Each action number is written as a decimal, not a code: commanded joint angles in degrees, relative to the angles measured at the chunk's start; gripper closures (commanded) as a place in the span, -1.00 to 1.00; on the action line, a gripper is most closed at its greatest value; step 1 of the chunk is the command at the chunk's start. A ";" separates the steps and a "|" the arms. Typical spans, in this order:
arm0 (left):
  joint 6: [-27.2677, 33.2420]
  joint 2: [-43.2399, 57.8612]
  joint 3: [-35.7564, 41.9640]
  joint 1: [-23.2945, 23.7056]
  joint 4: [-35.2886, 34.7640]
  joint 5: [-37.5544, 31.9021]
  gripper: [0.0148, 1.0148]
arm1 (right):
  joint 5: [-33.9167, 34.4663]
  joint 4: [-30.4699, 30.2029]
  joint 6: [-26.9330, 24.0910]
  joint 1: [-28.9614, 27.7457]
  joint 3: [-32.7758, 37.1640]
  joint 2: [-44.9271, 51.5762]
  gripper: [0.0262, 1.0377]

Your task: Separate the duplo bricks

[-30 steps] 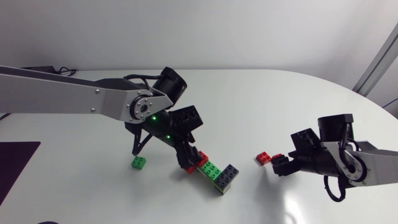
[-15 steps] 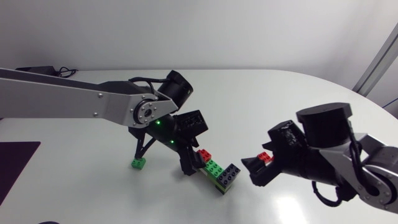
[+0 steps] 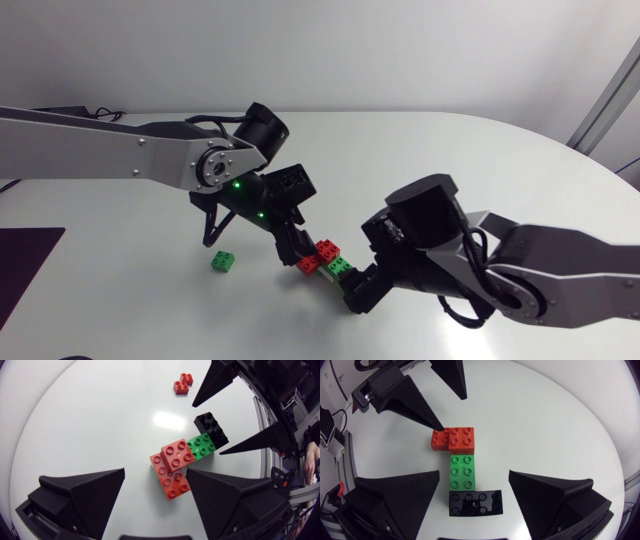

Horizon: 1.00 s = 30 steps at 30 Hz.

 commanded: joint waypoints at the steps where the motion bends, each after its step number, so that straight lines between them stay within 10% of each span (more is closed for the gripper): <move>1: 0.55 -1.11 -1.75 0.31 -0.38 -0.12 -0.69 | 0.59 0.82 1.55 0.76 0.66 2.43 -0.92; 14: 0.47 1.00 0.27 -0.92 -0.38 -0.12 -0.69 | 0.59 4.34 0.94 0.85 -0.40 7.35 -0.90; 30: 0.64 0.91 -0.08 -0.65 -0.38 -0.12 -0.69 | 0.07 4.16 -1.61 0.85 -0.40 7.00 -0.27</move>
